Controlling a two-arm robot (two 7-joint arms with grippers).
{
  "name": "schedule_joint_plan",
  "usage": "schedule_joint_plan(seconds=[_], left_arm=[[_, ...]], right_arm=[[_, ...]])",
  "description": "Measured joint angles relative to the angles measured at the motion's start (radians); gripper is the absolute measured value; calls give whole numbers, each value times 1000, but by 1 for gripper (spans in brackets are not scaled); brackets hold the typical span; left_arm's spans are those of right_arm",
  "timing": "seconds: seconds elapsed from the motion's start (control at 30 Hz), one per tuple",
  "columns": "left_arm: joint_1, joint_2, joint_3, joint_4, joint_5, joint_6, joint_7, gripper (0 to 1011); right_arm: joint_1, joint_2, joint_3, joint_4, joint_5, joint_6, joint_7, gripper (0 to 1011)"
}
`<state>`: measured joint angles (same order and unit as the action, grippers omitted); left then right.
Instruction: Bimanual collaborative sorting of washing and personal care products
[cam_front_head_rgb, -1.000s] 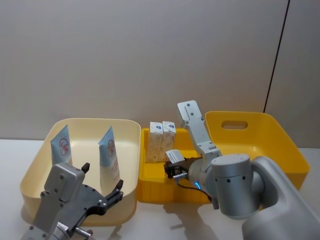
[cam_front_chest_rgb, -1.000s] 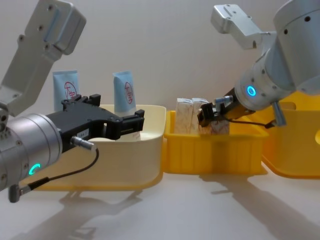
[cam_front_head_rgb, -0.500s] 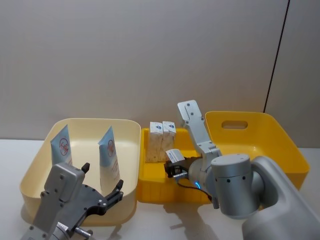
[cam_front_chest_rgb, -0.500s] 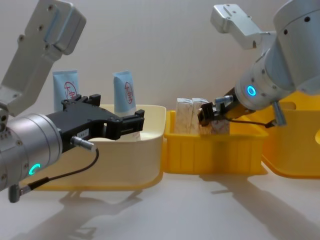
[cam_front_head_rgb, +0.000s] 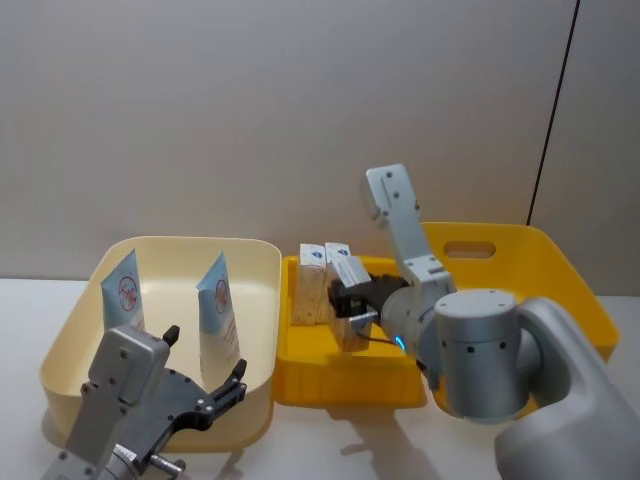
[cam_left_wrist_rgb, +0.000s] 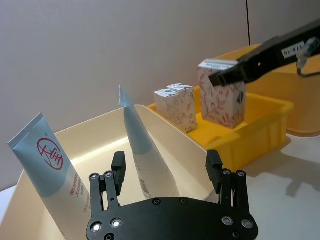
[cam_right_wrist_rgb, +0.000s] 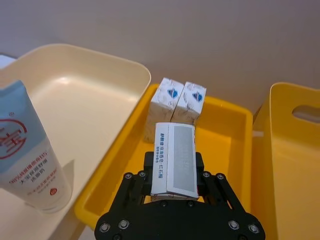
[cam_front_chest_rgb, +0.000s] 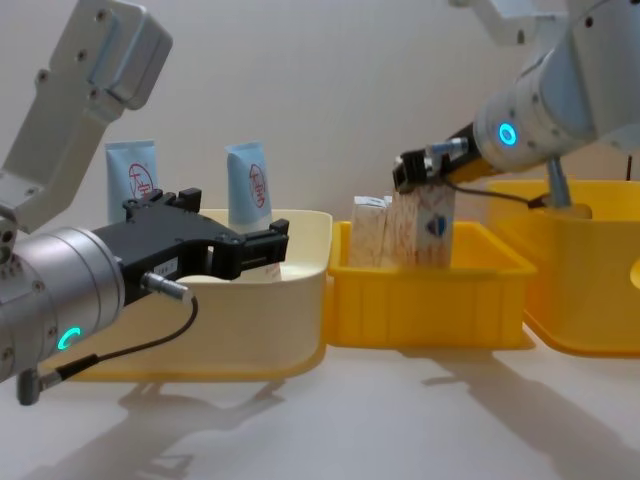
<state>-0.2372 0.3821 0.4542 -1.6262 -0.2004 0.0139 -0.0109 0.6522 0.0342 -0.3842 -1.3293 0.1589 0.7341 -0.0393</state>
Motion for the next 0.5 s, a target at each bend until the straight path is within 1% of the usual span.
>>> schedule_joint_plan(seconds=[0.33,0.5], left_arm=[[0,0,0,0,0,0,0,1000],[0,0,0,0,0,0,0,1000]], right_arm=[[11,12,30,-59,-12,-73,-2,423],[19,27,53,-90,-24,-111,-15,423]])
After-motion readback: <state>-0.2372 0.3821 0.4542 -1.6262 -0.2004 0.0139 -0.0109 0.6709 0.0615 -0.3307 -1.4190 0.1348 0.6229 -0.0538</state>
